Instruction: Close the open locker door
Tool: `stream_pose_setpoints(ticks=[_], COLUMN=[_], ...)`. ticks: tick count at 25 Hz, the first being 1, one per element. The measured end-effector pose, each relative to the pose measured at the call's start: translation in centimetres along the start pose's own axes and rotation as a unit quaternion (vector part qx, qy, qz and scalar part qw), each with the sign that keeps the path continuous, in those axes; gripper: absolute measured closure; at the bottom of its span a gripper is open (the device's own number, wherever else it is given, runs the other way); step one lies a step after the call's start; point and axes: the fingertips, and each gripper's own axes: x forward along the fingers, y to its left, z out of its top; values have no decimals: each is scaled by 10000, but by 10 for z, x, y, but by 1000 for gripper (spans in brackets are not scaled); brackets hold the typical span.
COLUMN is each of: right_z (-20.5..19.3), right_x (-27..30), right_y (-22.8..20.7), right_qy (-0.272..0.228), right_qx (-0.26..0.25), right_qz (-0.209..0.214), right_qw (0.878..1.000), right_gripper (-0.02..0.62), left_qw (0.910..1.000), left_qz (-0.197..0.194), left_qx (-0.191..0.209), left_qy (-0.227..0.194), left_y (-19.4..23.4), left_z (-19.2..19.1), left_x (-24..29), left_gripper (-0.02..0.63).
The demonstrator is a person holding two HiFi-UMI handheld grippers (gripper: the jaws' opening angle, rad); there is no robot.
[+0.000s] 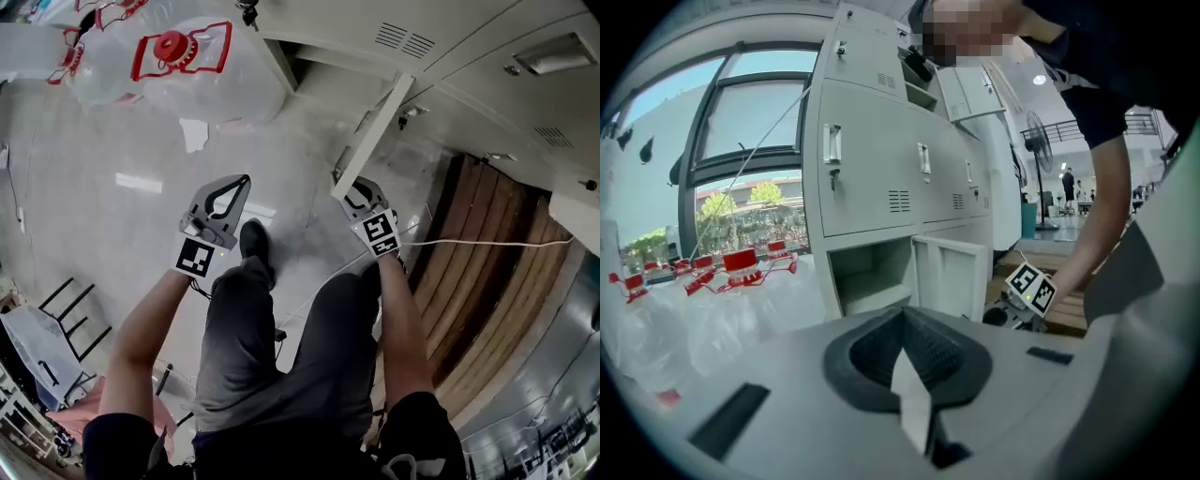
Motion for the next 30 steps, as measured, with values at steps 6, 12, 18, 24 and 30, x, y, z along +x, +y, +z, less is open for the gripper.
stream_pose_setpoints(ticks=[6,12,18,24,30], right_z=[18,32,44,54,61], right_x=[31,58,75,90,102], right_y=[5,4,1,-3,-6], right_qy=[4,116,191,43,116], right_qx=[335,661,815,917,1059], right_qz=[-510,-1061,-1309,-1377,-1270], right_qw=[9981,9921,9879,9862,9862], right_gripper=[482,483,483,483,483], left_qw=[9942,9945,9927,9919,9986], left_qz=[-726,-878,-1059,-917,-488], left_qx=[781,573,573,874,145], left_qy=[135,8,-103,-76,152], left_y=[19,51,70,84,102], left_z=[-13,-8,-3,-6,-7], left_x=[-10,-23,-22,-15,-15], left_gripper=[604,604,604,604,604])
